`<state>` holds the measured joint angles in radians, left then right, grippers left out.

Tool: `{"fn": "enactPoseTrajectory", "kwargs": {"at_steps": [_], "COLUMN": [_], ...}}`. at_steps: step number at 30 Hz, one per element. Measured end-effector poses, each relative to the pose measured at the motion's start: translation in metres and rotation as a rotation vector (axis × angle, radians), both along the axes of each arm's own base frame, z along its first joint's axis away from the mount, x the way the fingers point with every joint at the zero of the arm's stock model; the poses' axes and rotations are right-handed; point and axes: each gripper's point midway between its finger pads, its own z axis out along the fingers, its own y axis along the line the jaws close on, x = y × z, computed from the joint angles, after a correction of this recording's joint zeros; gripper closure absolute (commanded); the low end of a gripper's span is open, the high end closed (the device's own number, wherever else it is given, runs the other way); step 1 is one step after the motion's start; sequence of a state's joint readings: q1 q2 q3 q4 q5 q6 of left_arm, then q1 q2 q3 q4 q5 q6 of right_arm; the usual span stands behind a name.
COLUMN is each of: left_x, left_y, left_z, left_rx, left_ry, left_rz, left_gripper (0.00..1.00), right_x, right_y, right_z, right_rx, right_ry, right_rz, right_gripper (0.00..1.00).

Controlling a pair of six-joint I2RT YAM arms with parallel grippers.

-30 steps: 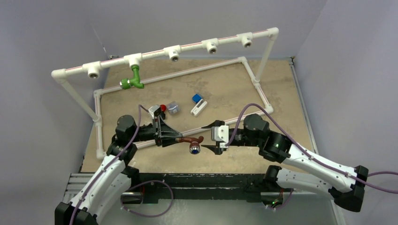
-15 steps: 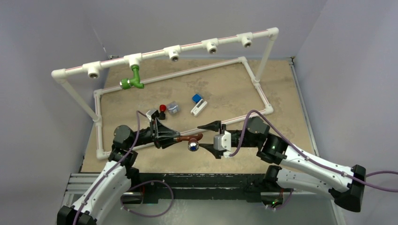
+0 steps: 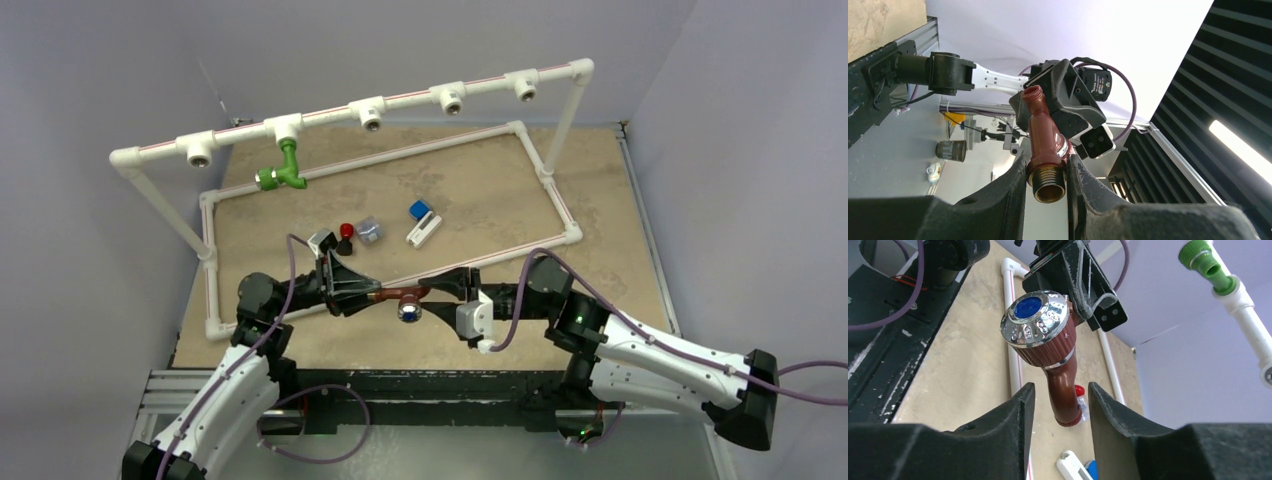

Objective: Install the water faucets

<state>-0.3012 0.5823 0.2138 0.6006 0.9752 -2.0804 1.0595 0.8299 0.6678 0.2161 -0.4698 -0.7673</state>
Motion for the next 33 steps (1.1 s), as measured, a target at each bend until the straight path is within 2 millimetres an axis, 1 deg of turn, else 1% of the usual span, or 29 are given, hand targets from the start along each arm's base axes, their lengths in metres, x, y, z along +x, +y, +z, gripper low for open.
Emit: {"fn": "enactPoseTrajectory", "kwargs": {"at_steps": [3,5,8,9,12,15,18,23,24,26,27,28,30,32,33], "left_x": [-0.001,-0.001,-0.001,-0.001,0.000,-0.001,-0.002,-0.003,-0.003,-0.003,-0.003,-0.003,-0.003,-0.003,-0.003], "left_y": [0.000,0.000,0.000,0.001,0.001,0.001,0.001,0.001,0.001,0.001,0.001,0.001,0.001,0.001,0.001], "left_z": [0.001,0.001,0.002,0.002,0.002,0.002,0.003,0.003,0.003,0.003,0.003,0.003,0.004,0.004,0.004], "left_rx": [-0.002,-0.003,-0.004,-0.003,-0.003,-0.004,-0.004,-0.004,-0.005,-0.005,-0.005,-0.007,-0.009,-0.009,-0.009], "left_ry": [-0.001,-0.004,-0.010,-0.008,-0.008,-0.014,-0.019,-0.022,-0.023,-0.019,-0.019,-0.012,-0.003,-0.002,-0.002], "left_rz": [-0.003,-0.005,-0.005,-0.003,0.002,-0.003,-0.009,-0.012,-0.012,-0.012,-0.013,-0.013,-0.014,-0.014,-0.015], "left_gripper": [1.00,1.00,1.00,1.00,1.00,1.00,1.00,1.00,1.00,1.00,1.00,1.00,0.85,0.66,0.60], "right_x": [-0.001,-0.001,-0.001,0.000,0.000,0.001,0.000,0.003,0.003,0.003,0.004,0.005,0.006,0.006,0.006], "right_y": [0.002,0.003,0.006,0.007,0.009,0.011,0.014,0.016,0.016,0.016,0.016,0.016,0.015,0.015,0.015], "right_z": [0.003,0.005,0.002,0.001,0.000,0.001,0.000,-0.002,-0.003,-0.004,-0.004,-0.004,-0.004,-0.004,-0.004], "right_rx": [0.013,0.020,0.012,0.009,0.007,0.012,0.011,0.006,0.005,0.000,-0.001,-0.002,-0.005,-0.006,-0.005], "right_ry": [-0.024,-0.037,-0.045,-0.050,-0.061,-0.070,-0.073,-0.078,-0.079,-0.084,-0.092,-0.096,-0.101,-0.101,-0.101], "right_rz": [0.006,0.009,0.014,0.014,0.016,0.016,0.019,0.004,0.003,0.002,0.001,-0.003,-0.010,-0.010,-0.010], "right_gripper": [0.69,0.72,0.76,0.76,0.66,0.61,0.61,0.74,0.78,0.97,1.00,1.00,1.00,1.00,1.00]}}
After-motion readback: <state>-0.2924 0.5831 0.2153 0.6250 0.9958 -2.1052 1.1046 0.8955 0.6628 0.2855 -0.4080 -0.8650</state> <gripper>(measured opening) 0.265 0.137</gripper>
